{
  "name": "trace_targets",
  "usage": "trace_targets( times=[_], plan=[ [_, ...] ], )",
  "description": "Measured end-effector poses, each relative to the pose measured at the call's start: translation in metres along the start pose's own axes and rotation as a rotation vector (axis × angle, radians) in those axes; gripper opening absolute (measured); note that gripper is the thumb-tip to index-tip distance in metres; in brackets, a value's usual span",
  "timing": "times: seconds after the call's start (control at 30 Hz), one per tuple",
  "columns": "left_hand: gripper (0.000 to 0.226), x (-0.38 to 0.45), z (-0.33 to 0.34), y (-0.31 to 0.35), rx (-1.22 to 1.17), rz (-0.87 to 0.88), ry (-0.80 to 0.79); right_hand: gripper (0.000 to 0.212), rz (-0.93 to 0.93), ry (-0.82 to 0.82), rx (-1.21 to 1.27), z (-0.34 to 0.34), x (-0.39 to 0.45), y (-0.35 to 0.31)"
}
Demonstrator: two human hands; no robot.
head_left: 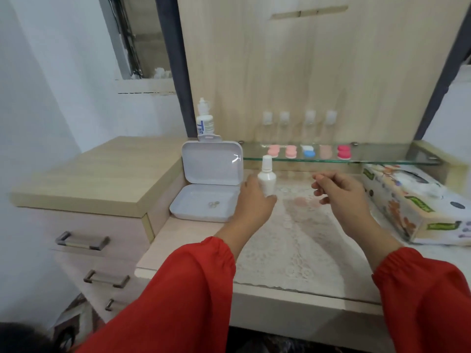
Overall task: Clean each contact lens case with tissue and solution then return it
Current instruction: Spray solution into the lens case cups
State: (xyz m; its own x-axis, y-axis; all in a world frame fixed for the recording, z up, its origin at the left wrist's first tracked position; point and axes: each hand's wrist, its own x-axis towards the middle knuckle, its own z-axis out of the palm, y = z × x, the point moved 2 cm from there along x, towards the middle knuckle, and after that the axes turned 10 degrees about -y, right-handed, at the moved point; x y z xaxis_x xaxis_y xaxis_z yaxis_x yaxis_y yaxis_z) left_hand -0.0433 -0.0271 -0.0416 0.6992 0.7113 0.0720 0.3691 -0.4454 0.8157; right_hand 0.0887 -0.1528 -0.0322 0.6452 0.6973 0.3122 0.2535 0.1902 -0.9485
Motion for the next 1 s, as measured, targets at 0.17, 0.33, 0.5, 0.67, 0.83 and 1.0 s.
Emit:
trace_targets(
  times=[0.17,0.33,0.5,0.67,0.83,1.0],
  plan=[
    [0.05,0.024,0.023,-0.009,-0.071,-0.008,0.228,0.019,-0.007,0.051,0.001,-0.007,0.021,0.007],
    [0.051,0.037,0.032,-0.013,-0.188,0.0,0.281,0.019,-0.016,0.083,-0.002,-0.013,0.031,0.021],
    [0.038,0.032,0.025,-0.008,-0.726,0.136,0.003,0.012,-0.031,0.095,-0.001,-0.02,0.028,0.028],
    [0.043,0.025,0.026,0.004,-0.908,0.051,-0.389,0.024,-0.019,-0.032,0.048,-0.013,0.026,0.019],
    [0.04,0.024,0.031,0.005,-0.967,-0.04,-0.366,0.008,-0.044,-0.141,0.049,-0.014,0.025,0.02],
    [0.034,0.029,0.031,0.001,-1.152,-0.117,-0.227,0.019,-0.02,-0.221,0.069,-0.014,0.026,0.024]
  ],
)
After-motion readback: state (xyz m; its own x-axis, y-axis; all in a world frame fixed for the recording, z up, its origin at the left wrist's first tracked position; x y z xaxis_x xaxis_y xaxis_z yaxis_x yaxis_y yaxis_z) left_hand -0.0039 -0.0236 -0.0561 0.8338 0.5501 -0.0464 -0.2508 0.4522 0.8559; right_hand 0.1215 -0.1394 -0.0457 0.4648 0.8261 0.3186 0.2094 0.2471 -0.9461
